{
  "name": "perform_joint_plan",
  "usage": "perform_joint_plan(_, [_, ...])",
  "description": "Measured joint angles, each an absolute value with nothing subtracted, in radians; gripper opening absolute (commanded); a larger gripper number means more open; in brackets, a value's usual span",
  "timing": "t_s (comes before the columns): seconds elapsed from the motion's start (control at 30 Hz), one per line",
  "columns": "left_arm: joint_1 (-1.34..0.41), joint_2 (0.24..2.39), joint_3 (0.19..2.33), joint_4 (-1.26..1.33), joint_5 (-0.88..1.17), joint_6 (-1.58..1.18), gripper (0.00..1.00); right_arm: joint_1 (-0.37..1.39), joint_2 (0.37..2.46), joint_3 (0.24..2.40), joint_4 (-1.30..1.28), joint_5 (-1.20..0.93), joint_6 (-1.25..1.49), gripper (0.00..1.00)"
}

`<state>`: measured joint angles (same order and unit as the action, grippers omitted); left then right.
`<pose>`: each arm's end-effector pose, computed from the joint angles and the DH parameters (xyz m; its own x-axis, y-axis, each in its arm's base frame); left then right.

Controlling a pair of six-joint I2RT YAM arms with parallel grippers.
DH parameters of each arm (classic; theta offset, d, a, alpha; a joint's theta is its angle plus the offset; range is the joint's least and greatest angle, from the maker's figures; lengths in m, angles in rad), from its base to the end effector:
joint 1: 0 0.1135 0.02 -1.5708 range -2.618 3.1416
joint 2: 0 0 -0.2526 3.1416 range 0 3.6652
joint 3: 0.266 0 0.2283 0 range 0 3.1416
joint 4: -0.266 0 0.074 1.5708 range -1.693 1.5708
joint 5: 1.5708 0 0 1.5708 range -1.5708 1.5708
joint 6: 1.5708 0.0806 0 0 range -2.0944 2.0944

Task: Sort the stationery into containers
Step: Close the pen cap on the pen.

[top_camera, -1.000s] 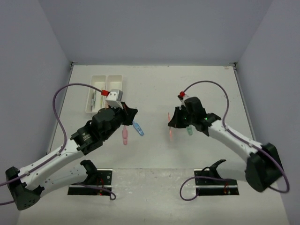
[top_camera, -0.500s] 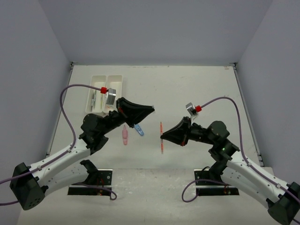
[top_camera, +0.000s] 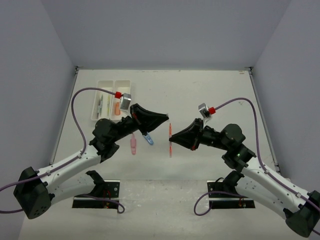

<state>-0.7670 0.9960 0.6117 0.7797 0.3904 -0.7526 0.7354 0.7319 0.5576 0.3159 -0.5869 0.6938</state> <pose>0.1562 -0.1931 0.3558 -0.4091 -0.4836 -0.7738 0.8426 0.1254 -0.5238 0.1177 0.1667 0.3231 -0.5367 0.2325 -0.8111 -0.8090 0.1314 0.5730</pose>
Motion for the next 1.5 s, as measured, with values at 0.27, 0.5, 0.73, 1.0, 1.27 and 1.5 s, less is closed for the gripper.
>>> perform_joint_plan(0.27, [-0.767,1.017,0.612,0.778,0.394,-0.767,0.00,0.739,0.748,0.576,0.291,-0.571,0.671,0.00])
perform_joint_plan(0.5, [-0.766,1.017,0.628,0.766,0.393,-0.767,0.00,0.739,0.774,0.577,0.285,-0.566,0.668,0.00])
perform_joint_plan(0.73, [-0.766,1.017,0.638,0.767,0.393,-0.767,0.00,0.739,0.775,0.578,0.259,-0.558,0.662,0.00])
perform_joint_plan(1.0, [-0.766,1.017,0.638,0.768,0.393,-0.768,0.00,0.739,0.771,0.582,0.238,-0.540,0.654,0.00])
perform_joint_plan(1.27, [-0.766,1.039,0.638,0.778,0.395,-0.773,0.00,0.739,0.756,0.596,0.229,-0.536,0.648,0.00])
perform_joint_plan(1.5, [-0.766,1.044,0.637,0.785,0.405,-0.781,0.00,0.739,0.756,0.605,0.216,-0.510,0.645,0.00])
